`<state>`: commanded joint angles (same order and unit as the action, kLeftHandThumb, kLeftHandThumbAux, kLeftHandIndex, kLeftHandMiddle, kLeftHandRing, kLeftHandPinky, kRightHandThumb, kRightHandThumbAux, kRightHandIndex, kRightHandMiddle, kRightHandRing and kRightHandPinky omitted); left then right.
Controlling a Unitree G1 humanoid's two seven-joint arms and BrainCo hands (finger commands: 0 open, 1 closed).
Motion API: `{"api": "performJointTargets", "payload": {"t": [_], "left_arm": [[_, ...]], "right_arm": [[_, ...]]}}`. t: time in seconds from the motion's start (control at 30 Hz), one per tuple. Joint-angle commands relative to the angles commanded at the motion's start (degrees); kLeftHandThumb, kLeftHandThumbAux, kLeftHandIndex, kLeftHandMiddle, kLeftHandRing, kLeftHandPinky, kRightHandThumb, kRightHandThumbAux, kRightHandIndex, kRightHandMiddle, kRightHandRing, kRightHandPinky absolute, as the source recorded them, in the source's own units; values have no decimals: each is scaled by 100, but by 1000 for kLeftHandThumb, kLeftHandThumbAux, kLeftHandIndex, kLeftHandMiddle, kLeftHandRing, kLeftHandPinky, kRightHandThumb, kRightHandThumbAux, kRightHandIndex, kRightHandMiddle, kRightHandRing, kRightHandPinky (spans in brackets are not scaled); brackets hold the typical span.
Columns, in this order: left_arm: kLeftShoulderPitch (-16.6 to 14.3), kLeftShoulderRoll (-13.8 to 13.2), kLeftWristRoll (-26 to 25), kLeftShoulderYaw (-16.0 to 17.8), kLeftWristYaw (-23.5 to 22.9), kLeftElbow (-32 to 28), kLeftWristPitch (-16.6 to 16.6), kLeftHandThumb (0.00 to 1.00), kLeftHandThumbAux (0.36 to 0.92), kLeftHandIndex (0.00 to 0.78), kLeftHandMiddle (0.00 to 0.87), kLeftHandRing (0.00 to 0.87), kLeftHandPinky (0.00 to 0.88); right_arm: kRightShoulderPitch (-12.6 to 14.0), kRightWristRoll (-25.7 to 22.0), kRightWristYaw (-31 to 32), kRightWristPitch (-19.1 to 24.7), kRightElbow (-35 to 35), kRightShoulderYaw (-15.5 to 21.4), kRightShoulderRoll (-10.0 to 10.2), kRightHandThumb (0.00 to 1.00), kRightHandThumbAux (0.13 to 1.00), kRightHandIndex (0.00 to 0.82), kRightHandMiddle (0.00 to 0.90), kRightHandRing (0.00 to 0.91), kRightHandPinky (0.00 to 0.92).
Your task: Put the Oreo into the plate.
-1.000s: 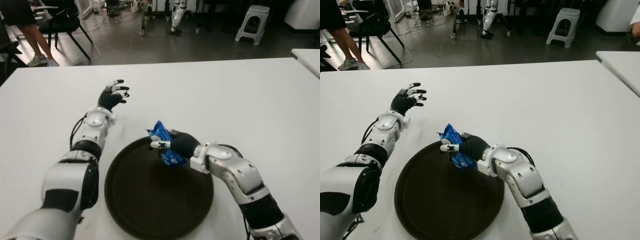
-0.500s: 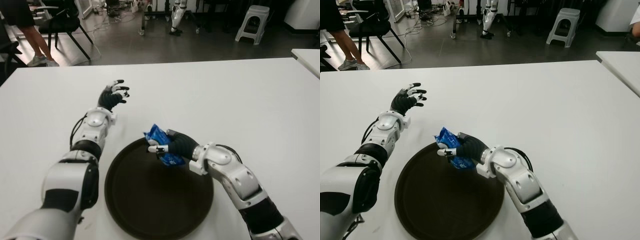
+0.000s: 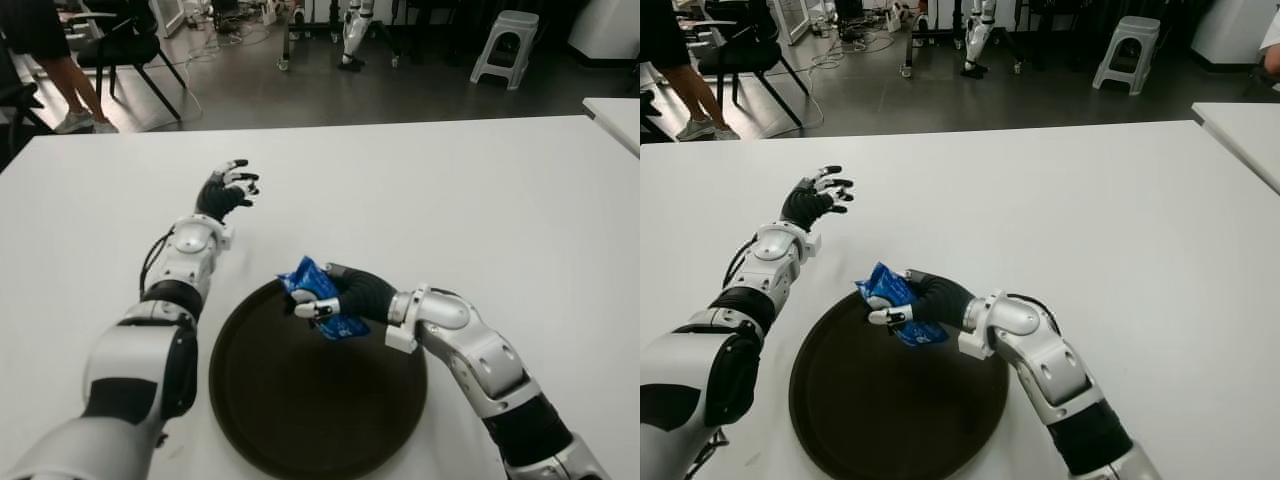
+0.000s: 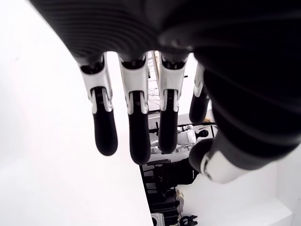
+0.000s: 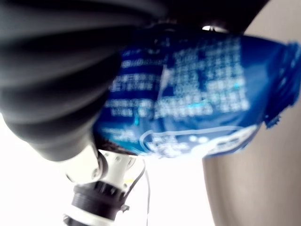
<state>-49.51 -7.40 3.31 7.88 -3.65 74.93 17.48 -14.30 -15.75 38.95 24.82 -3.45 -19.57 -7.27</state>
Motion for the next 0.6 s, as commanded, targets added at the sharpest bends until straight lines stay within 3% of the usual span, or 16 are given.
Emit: {"api": "performJointTargets", "payload": {"t": [0.13,0.17,0.2,0.3,0.5,0.6], "left_arm": [[-1,4,-18,19,-3,0,-11,111,712,187,312,349,399],[-1,6,-22,24,-3,0,-14,111,714,185,311,349,399],[-1,6,-25,27,-4,0,-16,112,716,183,310,349,399],[-3,6,-27,28,-5,2,-28,112,717,180,309,348,398],[-9,4,3,1,10,-1,-23,104,718,181,310,344,394],[-8,4,10,-8,15,-3,-15,103,720,182,309,341,392]], "right_arm": [[-37,-158,243,14,73,29,8,665,744,401,305,283,286],[-45,-204,310,12,97,40,11,441,773,334,293,268,271],[-50,-231,353,9,114,48,13,282,796,291,284,258,261],[-46,-282,467,-34,126,65,19,92,817,225,266,241,246],[-22,-289,691,-371,119,74,-15,9,788,144,215,199,209],[-26,-94,785,-856,146,-16,-67,3,785,130,204,190,205]]}}
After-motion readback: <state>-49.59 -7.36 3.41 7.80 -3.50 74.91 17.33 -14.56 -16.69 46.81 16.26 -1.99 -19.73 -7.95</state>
